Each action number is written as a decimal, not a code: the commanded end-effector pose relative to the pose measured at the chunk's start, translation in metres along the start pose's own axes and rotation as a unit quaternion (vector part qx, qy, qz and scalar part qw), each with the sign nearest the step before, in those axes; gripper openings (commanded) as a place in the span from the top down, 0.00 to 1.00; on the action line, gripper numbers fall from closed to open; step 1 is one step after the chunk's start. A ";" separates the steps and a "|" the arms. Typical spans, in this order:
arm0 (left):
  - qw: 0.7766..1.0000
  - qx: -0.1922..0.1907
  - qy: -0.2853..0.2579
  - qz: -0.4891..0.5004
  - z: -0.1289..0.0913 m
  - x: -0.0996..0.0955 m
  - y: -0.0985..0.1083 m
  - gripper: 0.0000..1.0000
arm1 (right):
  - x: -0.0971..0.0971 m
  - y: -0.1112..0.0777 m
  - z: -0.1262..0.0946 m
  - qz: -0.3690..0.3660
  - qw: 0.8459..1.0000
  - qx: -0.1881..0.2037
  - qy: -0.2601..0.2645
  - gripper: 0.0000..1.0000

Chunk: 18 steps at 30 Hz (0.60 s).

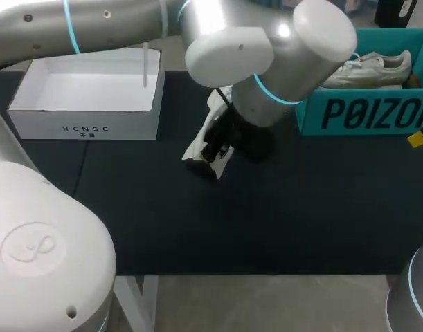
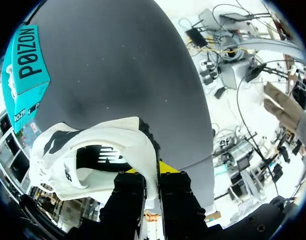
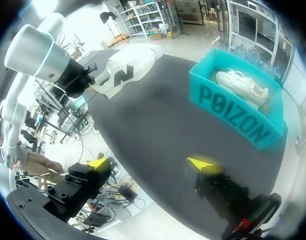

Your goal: Take the shoe out of the shoebox, open the shoe tongue, remove and reinsert the insole, then place the shoe into the shoebox

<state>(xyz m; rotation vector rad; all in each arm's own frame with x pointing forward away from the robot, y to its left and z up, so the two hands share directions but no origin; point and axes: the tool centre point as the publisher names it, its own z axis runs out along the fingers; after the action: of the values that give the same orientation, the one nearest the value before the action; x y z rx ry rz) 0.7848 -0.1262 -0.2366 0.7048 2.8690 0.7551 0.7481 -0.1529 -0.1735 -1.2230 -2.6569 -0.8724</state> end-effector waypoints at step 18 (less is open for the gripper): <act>0.984 0.060 -0.136 0.094 0.064 0.036 0.232 1.00 | -0.001 0.001 0.000 0.001 1.000 0.002 0.000 0.00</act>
<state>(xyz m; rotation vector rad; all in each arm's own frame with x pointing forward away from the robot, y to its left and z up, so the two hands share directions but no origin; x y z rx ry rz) 0.8356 0.0463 -0.2037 0.9185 2.8254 0.8267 0.7481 -0.1530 -0.1735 -1.2234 -2.6568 -0.8724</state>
